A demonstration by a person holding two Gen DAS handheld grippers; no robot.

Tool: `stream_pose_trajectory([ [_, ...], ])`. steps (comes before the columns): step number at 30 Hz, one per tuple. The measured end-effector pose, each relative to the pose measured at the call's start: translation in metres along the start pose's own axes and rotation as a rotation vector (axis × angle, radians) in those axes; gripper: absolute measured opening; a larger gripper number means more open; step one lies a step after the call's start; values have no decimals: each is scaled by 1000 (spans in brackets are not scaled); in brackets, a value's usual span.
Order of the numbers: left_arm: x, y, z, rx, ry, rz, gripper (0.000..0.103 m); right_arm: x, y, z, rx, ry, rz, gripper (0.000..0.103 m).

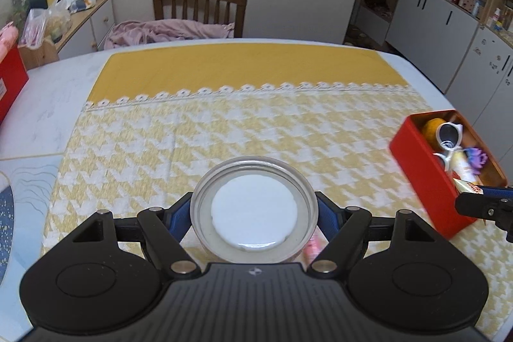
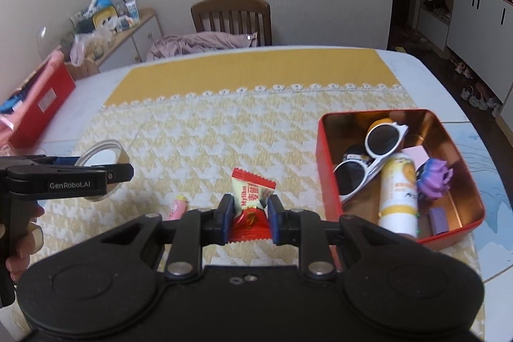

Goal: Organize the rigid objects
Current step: 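Carry the tin lid and red candy toward the red tin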

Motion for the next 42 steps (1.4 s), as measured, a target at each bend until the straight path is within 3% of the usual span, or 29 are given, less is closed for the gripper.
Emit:
stream_pose_trajectory([
  [11,-69,6,14,-3,-43,-83,77,-52,25,-1,-56,-13,-7,22],
  [25,-178,-38,12,62,-147,-188,77,-135,14,-10,-40,-42,-41,22],
  [33,-221,-76,4,107,-175,-210,77,-172,-6,-7,-22,-32,-36,22],
  [42,-243,-112,8,143,-163,-175,77,-193,-36,13,-15,11,-18,22],
])
Point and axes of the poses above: each gripper's, at about its wrist camera, not at the fingertips, and y roughly against the way its jaws point, x to its left, z to its top, the point moved 6 cm from there along -y, roughly the way its jaws point, and after that the axes turned 14 degrees about -z, right-handed, at the moved point
